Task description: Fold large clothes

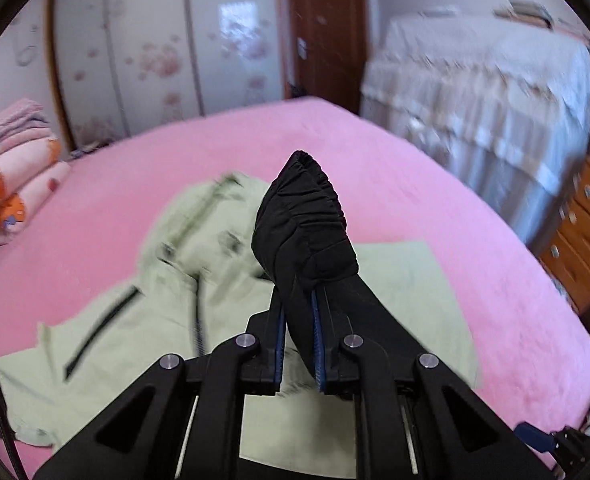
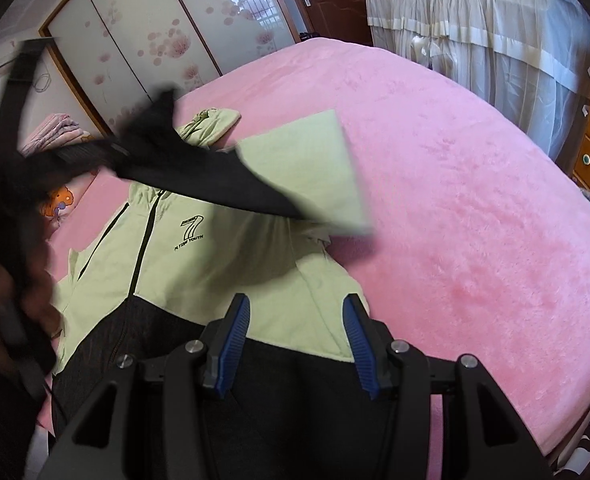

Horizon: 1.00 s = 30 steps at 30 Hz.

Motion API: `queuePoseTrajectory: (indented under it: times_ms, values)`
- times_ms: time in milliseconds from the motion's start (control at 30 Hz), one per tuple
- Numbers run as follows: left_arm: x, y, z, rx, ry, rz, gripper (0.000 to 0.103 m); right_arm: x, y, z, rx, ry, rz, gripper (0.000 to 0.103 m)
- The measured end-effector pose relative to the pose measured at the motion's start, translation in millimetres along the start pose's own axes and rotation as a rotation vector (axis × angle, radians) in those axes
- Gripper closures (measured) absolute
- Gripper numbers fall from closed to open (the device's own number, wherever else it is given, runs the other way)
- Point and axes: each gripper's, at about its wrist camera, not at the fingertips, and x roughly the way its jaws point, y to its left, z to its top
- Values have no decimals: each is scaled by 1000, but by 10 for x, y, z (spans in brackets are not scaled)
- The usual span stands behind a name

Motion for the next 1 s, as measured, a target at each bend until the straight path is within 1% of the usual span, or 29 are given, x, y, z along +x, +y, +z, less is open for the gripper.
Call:
queuePoseTrajectory:
  times_ms: [67, 100, 133, 167, 200, 233, 267, 300, 333, 367, 400, 467, 533, 633, 667, 733, 800, 833, 900, 933, 1000]
  values:
    - [-77, 348, -22, -51, -29, 41, 88, 0, 41, -1, -10, -2, 3, 54]
    - [-53, 475, -54, -68, -27, 61, 80, 6, 57, 3, -17, -1, 4, 54]
    - [1, 677, -163, -101, -2, 95, 73, 24, 93, -7, -28, 4, 4, 54]
    - [95, 872, -305, -144, 47, 118, 55, 45, 121, -12, -35, 10, 4, 54]
    - [188, 1022, -406, -175, 79, 126, 40, 61, 147, -26, -40, 16, 5, 54]
    - [302, 1203, -593, -224, 126, 129, 38, 98, 181, -44, -47, 29, 12, 54]
    - [414, 1353, -770, -264, 177, 132, 37, 127, 204, -59, -49, 41, 17, 54]
    - [503, 1451, -868, -287, 215, 129, 37, 152, 229, -70, -51, 52, 22, 54]
    - [603, 1587, -1018, -334, 277, 99, 38, 175, 253, -81, -53, 62, 27, 54]
    - [651, 1689, -1097, -380, 304, 66, 38, 190, 276, -96, -55, 67, 29, 54]
    - [664, 1780, -1149, -430, 309, 35, 37, 203, 303, -95, -59, 72, 31, 54]
    - [659, 1941, -1171, -514, 290, -19, 37, 209, 345, -82, -70, 73, 30, 54]
    - [676, 2059, -1149, -554, 278, -39, 37, 203, 382, -65, -81, 68, 27, 54]
    - [792, 2168, -1088, -550, 283, -55, 34, 206, 412, -38, -87, 69, 29, 54]
    - [846, 2199, -1089, -542, 300, -57, 31, 212, 420, -27, -87, 72, 33, 54]
    - [1021, 2260, -1109, -533, 334, -52, 31, 230, 426, 4, -89, 74, 32, 54]
    - [1195, 2313, -1128, -524, 384, -72, 31, 256, 434, 82, -88, 73, 21, 54]
    - [1287, 2331, -1144, -524, 410, -82, 31, 274, 419, 166, -78, 71, 17, 54]
    - [1410, 2328, -1156, -513, 430, -102, 31, 309, 396, 317, -58, 60, 19, 54]
    - [1449, 2298, -1145, -492, 437, -103, 31, 345, 382, 432, -51, 52, 14, 54]
    - [1502, 2216, -1104, -444, 452, -119, 31, 467, 360, 666, -61, 38, -20, 45]
